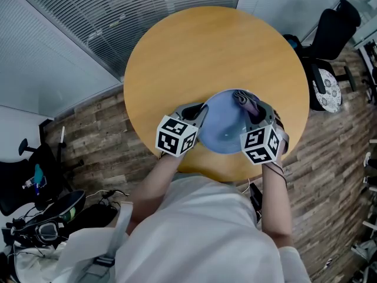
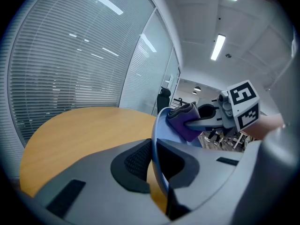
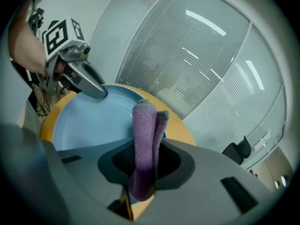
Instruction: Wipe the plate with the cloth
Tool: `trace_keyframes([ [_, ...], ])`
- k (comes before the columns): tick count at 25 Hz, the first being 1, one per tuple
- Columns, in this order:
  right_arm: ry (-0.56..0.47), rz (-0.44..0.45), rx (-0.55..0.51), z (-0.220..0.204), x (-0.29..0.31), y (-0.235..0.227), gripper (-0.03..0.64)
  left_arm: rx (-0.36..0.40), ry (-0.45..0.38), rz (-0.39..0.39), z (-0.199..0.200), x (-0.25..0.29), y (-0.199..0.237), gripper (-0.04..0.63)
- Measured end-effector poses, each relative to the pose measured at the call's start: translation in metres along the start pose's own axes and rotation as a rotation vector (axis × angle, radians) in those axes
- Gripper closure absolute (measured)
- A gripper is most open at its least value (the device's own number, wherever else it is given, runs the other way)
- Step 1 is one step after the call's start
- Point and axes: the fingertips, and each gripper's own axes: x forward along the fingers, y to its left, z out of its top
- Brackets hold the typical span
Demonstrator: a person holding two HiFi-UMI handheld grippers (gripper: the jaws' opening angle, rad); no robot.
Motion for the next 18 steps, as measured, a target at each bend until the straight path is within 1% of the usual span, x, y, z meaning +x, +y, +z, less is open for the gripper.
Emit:
trace_keyframes([
  [6, 0.032, 0.038, -0.015, 0.008, 0.005, 0.007, 0.525, -0.008, 0.007, -0.009, 0.000, 0.000, 0.000, 0.568],
  [18, 0.012, 0.115, -0.075, 0.036, 0.014, 0.046, 0.525, -0.008, 0.029, -0.014, -0.006, 0.001, 0.003, 0.566],
])
